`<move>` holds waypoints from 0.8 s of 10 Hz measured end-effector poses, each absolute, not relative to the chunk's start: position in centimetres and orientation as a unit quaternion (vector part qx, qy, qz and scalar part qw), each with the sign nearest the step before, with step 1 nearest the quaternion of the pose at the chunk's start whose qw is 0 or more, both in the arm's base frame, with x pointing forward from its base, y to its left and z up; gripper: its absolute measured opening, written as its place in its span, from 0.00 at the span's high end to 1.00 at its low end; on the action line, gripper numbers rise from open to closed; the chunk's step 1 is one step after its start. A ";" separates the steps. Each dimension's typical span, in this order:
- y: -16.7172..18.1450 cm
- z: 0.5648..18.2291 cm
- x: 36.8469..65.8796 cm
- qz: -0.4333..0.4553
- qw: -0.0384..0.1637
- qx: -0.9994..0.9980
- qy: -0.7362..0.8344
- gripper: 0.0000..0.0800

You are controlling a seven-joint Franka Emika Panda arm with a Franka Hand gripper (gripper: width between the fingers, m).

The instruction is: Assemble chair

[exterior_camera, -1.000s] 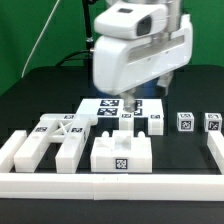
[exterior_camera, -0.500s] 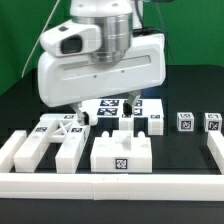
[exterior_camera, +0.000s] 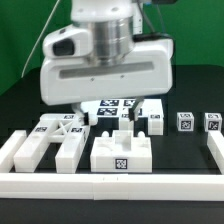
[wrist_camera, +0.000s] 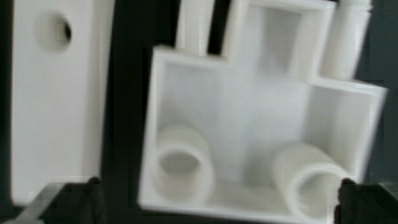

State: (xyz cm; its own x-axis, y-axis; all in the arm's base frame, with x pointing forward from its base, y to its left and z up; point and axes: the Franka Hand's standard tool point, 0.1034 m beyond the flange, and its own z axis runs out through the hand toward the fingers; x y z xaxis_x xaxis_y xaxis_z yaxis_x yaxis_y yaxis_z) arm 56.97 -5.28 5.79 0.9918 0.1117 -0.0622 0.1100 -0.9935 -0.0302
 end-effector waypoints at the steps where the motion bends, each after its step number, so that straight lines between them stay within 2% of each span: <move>1: -4.9 5.1 56.9 0.034 0.013 -0.998 -0.042 0.19; 6: -4.5 2.7 56.8 0.028 0.010 -0.998 -0.046 0.19; 8: -4.4 2.6 56.8 0.028 0.010 -0.998 -0.048 0.20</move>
Offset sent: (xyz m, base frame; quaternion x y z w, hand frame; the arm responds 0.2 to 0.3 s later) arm 0.0035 0.0046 -0.0136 -0.0045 0.0241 0.0003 0.9997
